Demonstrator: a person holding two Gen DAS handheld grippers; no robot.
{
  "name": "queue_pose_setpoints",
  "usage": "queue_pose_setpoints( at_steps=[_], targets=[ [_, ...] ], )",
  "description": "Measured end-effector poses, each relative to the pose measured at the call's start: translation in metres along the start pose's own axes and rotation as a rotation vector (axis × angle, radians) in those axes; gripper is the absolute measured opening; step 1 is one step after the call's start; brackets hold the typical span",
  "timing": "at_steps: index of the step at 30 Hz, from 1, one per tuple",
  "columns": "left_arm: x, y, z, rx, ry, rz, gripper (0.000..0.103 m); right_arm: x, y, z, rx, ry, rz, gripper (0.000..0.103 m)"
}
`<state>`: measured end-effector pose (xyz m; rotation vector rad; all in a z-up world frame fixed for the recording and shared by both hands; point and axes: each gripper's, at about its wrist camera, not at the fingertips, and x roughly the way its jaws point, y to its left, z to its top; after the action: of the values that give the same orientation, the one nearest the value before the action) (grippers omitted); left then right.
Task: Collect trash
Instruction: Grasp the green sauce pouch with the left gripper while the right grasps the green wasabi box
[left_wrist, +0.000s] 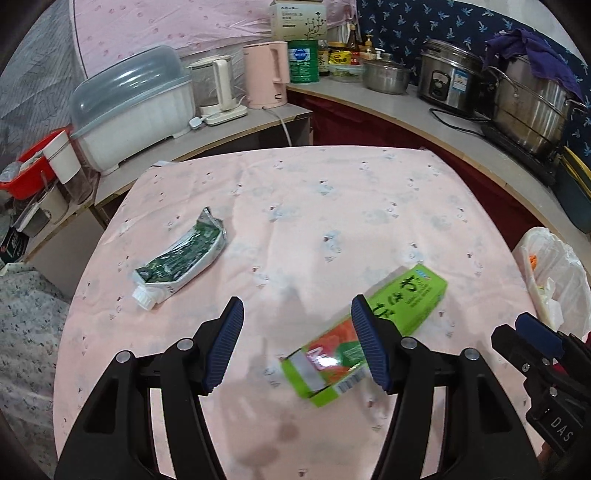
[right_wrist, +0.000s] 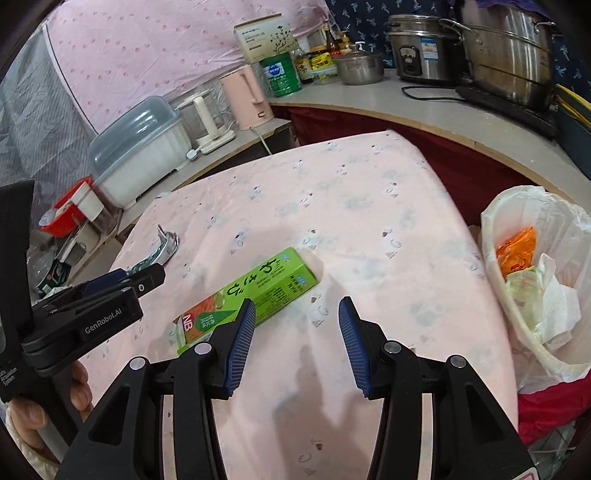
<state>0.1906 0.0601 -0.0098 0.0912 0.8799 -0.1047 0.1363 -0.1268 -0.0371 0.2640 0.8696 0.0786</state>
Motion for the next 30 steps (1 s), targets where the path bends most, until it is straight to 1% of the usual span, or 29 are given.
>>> queue_pose_setpoints(
  at_steps=[5,8,11,14,16,18,19,21,24,30],
  targets=[
    [0.010,0.039,-0.008,-0.029,0.021,0.046,0.058,0.025,0.019,-0.008,-0.010,0.045,0.015,0.046],
    [0.016,0.059,-0.010,-0.039,0.024,0.076,0.064,0.040,0.029,-0.010,-0.011,0.068,0.020,0.046],
    [0.022,0.075,-0.009,-0.039,0.023,0.091,0.066,0.055,0.036,-0.009,-0.006,0.087,0.023,0.046],
    [0.031,0.090,-0.007,-0.029,0.020,0.115,0.072,0.069,0.044,-0.008,-0.004,0.105,0.020,0.046],
    [0.037,0.100,-0.006,-0.021,0.022,0.124,0.076,0.078,0.048,-0.005,-0.004,0.117,0.017,0.051],
    [0.045,0.110,-0.004,-0.017,0.020,0.134,0.082,0.086,0.052,-0.001,-0.006,0.120,0.011,0.055],
    [0.048,0.114,-0.003,-0.014,0.019,0.136,0.083,0.089,0.053,0.001,-0.007,0.120,0.010,0.056],
    [0.058,0.123,-0.001,-0.009,0.023,0.131,0.085,0.095,0.058,0.008,-0.010,0.121,0.006,0.057],
    [0.071,0.130,0.003,0.003,0.032,0.103,0.088,0.105,0.064,0.019,-0.017,0.118,0.003,0.058],
    [0.102,0.135,0.009,0.042,0.063,0.062,0.088,0.122,0.083,0.036,-0.048,0.113,0.003,0.062]
  ],
)
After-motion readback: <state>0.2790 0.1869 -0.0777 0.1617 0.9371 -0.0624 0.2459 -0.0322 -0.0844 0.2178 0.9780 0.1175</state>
